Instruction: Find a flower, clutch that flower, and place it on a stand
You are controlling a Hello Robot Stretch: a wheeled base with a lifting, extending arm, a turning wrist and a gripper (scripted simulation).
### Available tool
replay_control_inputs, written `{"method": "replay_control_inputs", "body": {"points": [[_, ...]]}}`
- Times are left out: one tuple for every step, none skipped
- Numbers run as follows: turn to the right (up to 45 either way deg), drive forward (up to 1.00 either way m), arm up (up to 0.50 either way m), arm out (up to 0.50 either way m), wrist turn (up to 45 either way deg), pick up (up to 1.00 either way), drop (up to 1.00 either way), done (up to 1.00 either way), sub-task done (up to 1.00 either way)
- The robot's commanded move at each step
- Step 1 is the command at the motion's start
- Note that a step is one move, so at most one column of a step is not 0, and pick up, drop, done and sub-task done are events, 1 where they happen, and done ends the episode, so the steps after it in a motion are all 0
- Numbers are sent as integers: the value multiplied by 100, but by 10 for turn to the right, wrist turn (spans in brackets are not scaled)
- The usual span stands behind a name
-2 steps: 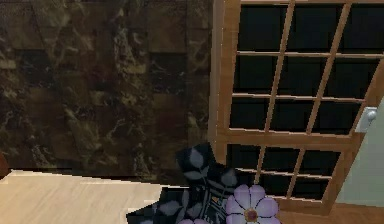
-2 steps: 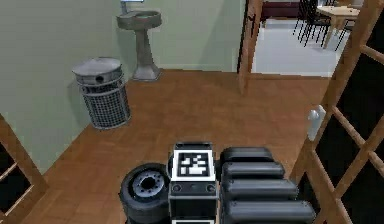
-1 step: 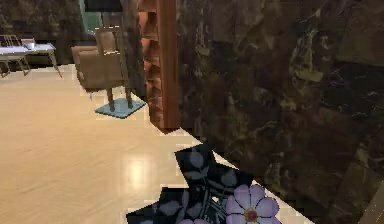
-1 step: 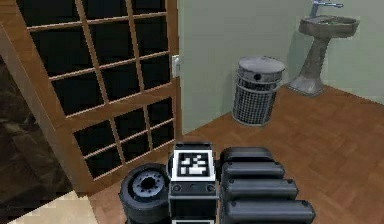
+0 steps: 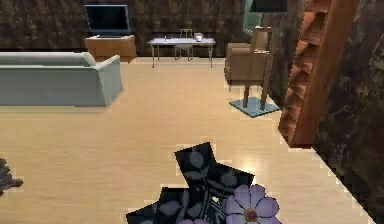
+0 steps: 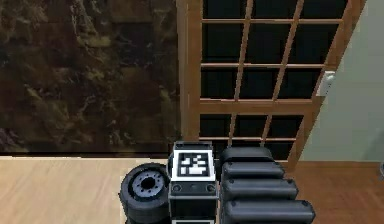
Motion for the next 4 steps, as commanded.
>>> {"method": "replay_control_inputs", "body": {"points": [[0, 35, 0, 0, 0, 0, 0, 0, 0], [-90, 0, 0, 0, 0, 0, 0, 0, 0], [0, 100, 0, 0, 0, 0, 0, 0, 0], [-30, 0, 0, 0, 0, 0, 0, 0, 0]]}}
